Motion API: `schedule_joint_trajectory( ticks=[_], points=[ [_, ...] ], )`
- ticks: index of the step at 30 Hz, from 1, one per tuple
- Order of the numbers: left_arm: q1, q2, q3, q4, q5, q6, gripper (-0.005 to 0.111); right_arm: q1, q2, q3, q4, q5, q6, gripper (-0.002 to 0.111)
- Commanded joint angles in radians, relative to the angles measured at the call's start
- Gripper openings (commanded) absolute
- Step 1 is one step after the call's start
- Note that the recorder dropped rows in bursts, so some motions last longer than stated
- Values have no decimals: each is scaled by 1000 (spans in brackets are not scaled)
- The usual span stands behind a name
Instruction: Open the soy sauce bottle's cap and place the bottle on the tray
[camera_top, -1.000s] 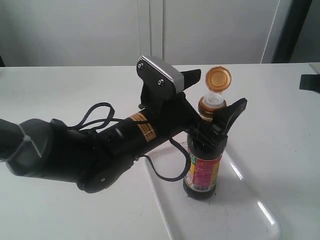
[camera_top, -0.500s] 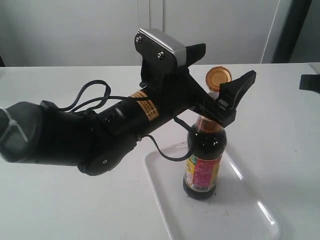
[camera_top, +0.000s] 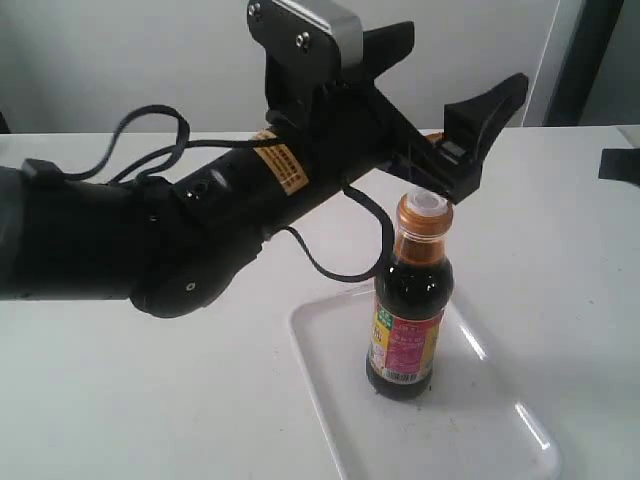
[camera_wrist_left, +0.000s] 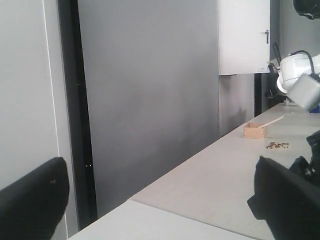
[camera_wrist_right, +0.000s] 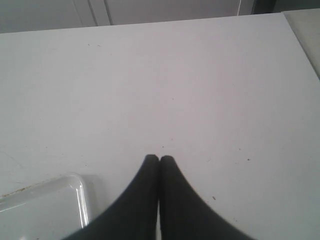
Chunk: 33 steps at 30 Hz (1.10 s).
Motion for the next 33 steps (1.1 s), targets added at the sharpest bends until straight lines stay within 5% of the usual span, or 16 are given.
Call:
schedule_joint_trajectory(
  ticks=[1, 5, 12, 19, 26, 33],
  points=[
    [-2, -99, -6, 60, 140, 3, 105, -7, -1, 4, 8, -11, -11, 0],
    [-2, -189, -6, 74, 361, 15, 96, -7, -1, 4, 8, -13, -11, 0],
    [-2, -345, -6, 74, 811, 60, 45, -7, -1, 4, 8, -28, -11, 0],
    [-2, -388, -6, 74, 1020, 97, 0, -7, -1, 4, 17, -24, -11, 0],
    [14, -448, -6, 74, 1221, 94, 0, -7, -1, 4, 17, -21, -14, 0],
    [108, -505, -6, 74, 1492, 83, 0, -7, -1, 2, 17, 16, -150, 0]
  ],
)
